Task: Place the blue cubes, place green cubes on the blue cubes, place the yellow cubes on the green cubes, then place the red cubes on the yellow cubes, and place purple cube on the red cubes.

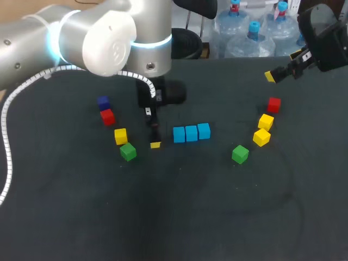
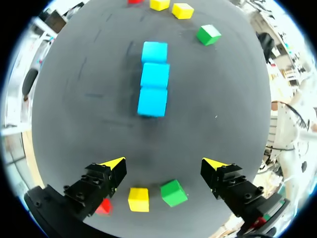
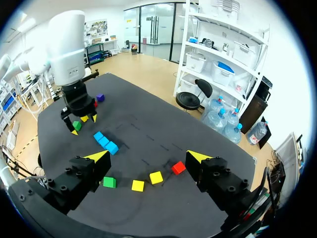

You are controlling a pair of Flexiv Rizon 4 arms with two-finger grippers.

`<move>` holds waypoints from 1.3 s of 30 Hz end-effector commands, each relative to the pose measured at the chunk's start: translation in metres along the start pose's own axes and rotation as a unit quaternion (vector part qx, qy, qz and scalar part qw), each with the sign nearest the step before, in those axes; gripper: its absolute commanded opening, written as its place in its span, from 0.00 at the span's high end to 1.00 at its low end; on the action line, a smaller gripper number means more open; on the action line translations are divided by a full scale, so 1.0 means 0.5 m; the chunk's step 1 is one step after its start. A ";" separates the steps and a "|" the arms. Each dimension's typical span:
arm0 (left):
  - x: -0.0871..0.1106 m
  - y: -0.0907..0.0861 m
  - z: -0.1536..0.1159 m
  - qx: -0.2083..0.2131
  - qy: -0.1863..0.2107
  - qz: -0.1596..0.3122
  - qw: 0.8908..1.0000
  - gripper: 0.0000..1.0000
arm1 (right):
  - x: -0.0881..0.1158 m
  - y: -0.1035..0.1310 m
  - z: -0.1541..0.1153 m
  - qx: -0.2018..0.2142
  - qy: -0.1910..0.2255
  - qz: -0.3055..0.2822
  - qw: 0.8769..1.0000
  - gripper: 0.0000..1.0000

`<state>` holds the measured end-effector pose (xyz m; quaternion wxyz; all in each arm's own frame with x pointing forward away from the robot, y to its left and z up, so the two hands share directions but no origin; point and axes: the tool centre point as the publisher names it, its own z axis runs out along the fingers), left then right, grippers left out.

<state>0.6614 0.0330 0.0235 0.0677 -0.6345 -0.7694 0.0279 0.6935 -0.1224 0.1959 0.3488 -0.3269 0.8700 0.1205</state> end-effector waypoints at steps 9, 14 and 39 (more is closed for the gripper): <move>0.085 -0.040 0.013 -0.016 0.005 -0.126 0.992 0.00 | 0.002 0.004 0.001 0.006 -0.002 0.001 1.000 0.00; 0.114 -0.052 0.021 -0.017 0.006 -0.148 0.989 0.00 | 0.002 0.004 0.001 0.006 -0.002 0.001 1.000 0.00; 0.109 -0.068 0.054 -0.019 -0.008 -0.183 0.983 1.00 | 0.002 0.004 0.001 0.006 -0.002 0.001 1.000 0.00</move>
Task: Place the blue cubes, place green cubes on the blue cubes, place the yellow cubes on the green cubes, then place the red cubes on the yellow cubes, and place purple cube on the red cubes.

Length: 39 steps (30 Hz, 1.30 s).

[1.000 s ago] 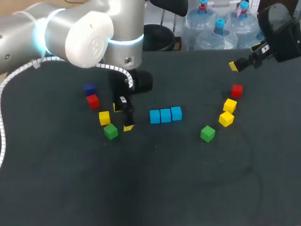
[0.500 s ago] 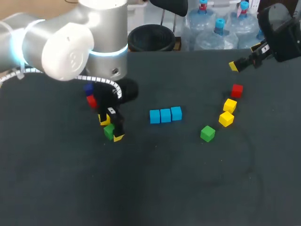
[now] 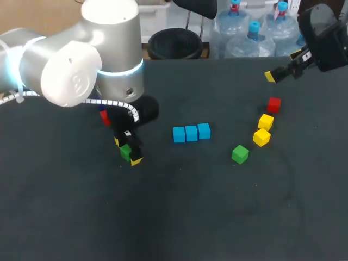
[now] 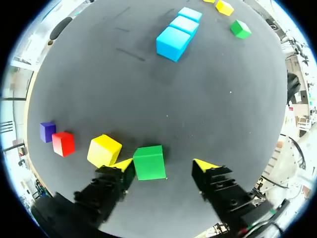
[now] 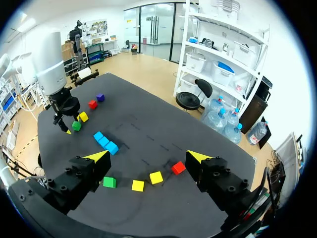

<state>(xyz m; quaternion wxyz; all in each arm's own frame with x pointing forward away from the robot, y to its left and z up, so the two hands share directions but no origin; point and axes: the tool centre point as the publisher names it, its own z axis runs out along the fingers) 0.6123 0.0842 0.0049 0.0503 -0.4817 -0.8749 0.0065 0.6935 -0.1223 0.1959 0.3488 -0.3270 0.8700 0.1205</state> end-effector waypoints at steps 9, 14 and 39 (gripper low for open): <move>-0.020 -0.005 -0.020 -0.006 0.008 0.050 0.999 1.00 | 0.002 0.004 0.001 0.006 -0.002 0.001 1.000 0.00; -0.055 -0.002 -0.053 -0.014 0.016 0.132 0.991 1.00 | 0.002 0.004 0.001 0.006 -0.002 0.001 1.000 0.00; -0.236 -0.001 -0.138 -0.016 0.036 0.308 0.951 1.00 | 0.002 0.004 0.001 0.006 -0.002 0.001 1.000 0.00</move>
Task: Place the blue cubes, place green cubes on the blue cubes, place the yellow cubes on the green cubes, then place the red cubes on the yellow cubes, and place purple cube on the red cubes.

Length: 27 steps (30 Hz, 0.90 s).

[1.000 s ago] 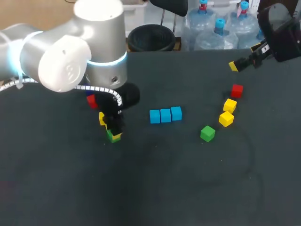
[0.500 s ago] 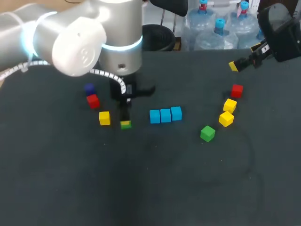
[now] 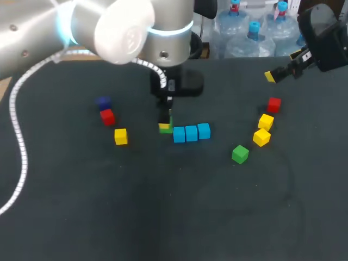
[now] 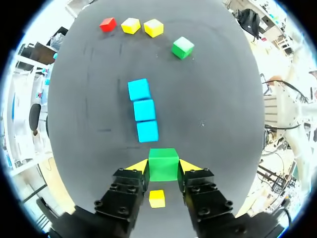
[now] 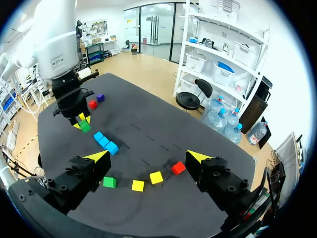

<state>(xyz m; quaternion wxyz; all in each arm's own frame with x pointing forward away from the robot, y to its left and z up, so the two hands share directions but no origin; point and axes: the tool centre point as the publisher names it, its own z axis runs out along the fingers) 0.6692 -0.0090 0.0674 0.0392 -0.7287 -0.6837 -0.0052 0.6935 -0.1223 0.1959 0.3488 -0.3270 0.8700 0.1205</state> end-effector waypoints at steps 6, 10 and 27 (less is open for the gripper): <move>-0.036 0.035 0.008 0.026 0.023 0.005 0.999 1.00 | 0.002 0.004 0.001 0.006 -0.002 0.001 1.000 0.00; -0.047 0.038 0.003 0.024 0.024 0.004 0.999 1.00 | 0.002 0.004 0.001 0.006 -0.002 0.001 1.000 0.00; -0.071 0.039 0.022 0.036 0.011 -0.019 0.999 1.00 | 0.002 0.004 0.001 0.006 -0.002 0.001 1.000 0.00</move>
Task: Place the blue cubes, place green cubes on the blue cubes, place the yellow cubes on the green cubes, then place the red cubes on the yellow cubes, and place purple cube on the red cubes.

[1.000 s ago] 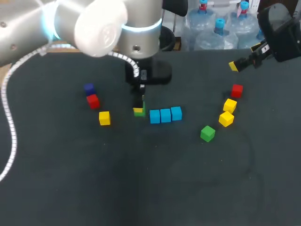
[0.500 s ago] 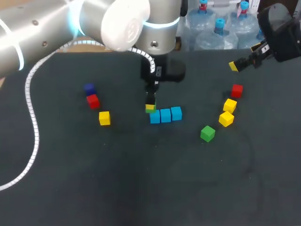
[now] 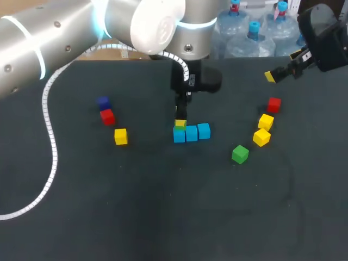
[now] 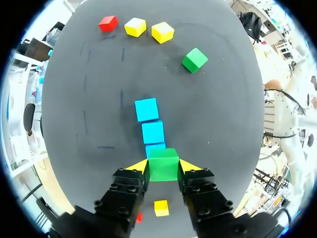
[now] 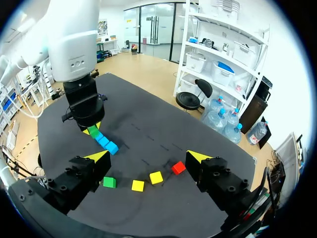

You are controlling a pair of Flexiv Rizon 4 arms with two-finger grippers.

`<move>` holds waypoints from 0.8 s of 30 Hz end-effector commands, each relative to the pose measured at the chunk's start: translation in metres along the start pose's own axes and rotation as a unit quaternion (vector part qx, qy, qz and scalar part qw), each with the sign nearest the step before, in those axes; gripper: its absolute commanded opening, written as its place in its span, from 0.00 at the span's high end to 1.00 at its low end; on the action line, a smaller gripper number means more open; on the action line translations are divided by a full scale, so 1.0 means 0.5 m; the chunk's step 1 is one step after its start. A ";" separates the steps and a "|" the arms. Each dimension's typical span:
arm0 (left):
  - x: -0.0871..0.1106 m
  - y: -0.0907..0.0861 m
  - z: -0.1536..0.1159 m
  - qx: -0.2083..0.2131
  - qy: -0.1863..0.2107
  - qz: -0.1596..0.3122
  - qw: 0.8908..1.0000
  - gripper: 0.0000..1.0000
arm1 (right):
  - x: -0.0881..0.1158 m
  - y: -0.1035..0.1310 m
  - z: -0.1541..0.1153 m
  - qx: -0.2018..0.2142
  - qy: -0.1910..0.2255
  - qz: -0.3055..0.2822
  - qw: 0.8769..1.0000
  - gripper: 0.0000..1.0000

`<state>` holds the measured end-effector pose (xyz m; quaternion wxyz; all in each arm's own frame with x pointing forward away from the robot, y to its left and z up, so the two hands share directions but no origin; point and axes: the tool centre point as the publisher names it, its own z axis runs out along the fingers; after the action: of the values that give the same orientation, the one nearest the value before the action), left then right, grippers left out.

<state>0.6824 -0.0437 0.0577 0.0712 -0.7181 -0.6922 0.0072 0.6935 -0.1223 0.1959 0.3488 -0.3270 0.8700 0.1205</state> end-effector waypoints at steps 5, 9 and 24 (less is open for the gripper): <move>-0.005 0.008 0.017 0.010 -0.014 -0.026 1.000 1.00 | 0.002 0.004 0.001 0.006 -0.002 0.001 1.000 0.00; -0.007 0.009 0.021 0.012 -0.021 -0.029 0.999 1.00 | 0.002 0.004 0.001 0.006 -0.002 0.001 1.000 0.00; -0.006 0.019 0.030 0.009 -0.019 -0.039 0.999 1.00 | 0.002 0.004 0.001 0.006 -0.002 0.001 1.000 0.00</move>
<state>0.6877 -0.0442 0.0423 0.0634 -0.6897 -0.7209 0.0237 0.6935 -0.1223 0.1959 0.3488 -0.3270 0.8700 0.1205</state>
